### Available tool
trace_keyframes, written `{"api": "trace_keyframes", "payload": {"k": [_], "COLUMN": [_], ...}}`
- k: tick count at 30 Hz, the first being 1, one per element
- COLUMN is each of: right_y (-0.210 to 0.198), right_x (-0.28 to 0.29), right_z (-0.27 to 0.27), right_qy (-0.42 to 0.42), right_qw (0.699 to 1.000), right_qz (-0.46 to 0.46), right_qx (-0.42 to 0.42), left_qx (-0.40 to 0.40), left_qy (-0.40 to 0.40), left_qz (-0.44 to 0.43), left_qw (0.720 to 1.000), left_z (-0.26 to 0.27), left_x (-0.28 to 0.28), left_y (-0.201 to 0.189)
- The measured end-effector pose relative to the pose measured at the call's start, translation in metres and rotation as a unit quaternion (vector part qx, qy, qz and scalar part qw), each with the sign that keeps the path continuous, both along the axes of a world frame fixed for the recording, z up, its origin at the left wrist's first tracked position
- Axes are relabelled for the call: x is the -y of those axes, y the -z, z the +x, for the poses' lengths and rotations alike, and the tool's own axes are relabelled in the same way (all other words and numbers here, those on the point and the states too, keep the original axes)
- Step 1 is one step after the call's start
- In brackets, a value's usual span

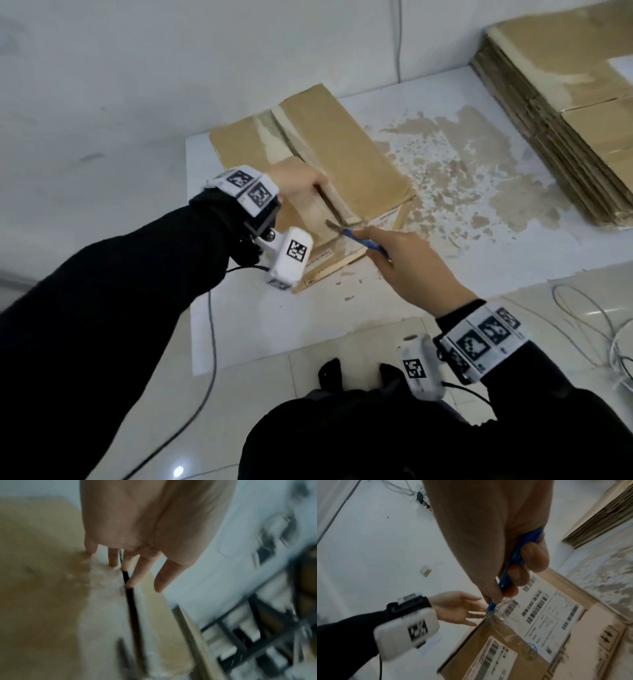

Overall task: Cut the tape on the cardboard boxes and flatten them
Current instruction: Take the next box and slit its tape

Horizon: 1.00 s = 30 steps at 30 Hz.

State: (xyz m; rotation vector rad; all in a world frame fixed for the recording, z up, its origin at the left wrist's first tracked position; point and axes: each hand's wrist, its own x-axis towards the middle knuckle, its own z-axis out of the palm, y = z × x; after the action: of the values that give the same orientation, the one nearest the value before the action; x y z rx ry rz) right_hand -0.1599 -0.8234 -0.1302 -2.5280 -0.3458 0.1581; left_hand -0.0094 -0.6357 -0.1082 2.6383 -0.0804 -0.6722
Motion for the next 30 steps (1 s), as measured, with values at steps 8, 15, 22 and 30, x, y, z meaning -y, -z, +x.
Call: {"api": "trace_keyframes", "payload": {"k": [8,15,22,30], "right_y": [-0.001,-0.010,-0.029,-0.023], "right_x": [0.008,0.017,0.110,0.145], "right_z": [-0.006,0.005,0.013,0.117], "right_qy": [-0.018,-0.026,-0.032,0.151], "right_qw": [0.999,0.991,0.990,0.973], "right_qz": [-0.021,-0.130,0.133,0.169], "right_qx": [0.026,0.033,-0.017,0.042], "left_qx": [0.044,0.079,0.120,0.010], "left_qy": [-0.315,-0.338,-0.238,-0.006], "left_qz": [-0.188,-0.223,-0.081,0.097], "left_qw": [0.929,0.911,0.960,0.995], "left_z": [-0.011,-0.020,-0.030,-0.025], "left_x": [0.026,0.024,0.054,0.045], "left_y": [0.024,0.029,0.008,-0.033]}}
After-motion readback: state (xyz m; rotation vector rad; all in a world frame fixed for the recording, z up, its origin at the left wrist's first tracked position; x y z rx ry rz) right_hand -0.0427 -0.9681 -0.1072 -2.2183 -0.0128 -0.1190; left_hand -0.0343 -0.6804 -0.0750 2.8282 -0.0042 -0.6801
